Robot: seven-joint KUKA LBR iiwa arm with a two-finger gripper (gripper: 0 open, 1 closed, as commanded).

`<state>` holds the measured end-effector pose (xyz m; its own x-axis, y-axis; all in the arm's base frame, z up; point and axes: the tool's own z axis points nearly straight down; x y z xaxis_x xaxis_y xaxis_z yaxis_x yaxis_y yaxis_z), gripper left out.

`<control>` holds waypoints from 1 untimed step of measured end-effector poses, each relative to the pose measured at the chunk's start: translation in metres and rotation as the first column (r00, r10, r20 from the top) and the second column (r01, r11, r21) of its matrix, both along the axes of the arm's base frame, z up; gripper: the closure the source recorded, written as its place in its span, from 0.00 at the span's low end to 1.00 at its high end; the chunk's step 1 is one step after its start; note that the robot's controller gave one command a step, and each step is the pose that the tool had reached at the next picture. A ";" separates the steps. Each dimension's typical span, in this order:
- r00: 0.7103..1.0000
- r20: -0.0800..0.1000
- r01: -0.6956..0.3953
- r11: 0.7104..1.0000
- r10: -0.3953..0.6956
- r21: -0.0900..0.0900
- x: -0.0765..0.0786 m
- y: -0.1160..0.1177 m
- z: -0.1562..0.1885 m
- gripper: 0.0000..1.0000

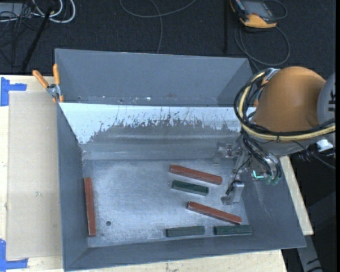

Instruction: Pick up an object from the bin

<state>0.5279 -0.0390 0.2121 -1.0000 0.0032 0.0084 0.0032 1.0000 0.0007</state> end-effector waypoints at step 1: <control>0.999 -0.005 -0.036 0.999 0.036 0.001 -0.052 0.024 -0.076 0.00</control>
Offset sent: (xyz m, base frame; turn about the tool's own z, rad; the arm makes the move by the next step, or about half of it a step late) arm -0.0483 0.0222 -0.0714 -0.0334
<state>0.4759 -0.0152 0.1359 -0.9994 -0.0324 0.0131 -0.0324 0.9995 0.0022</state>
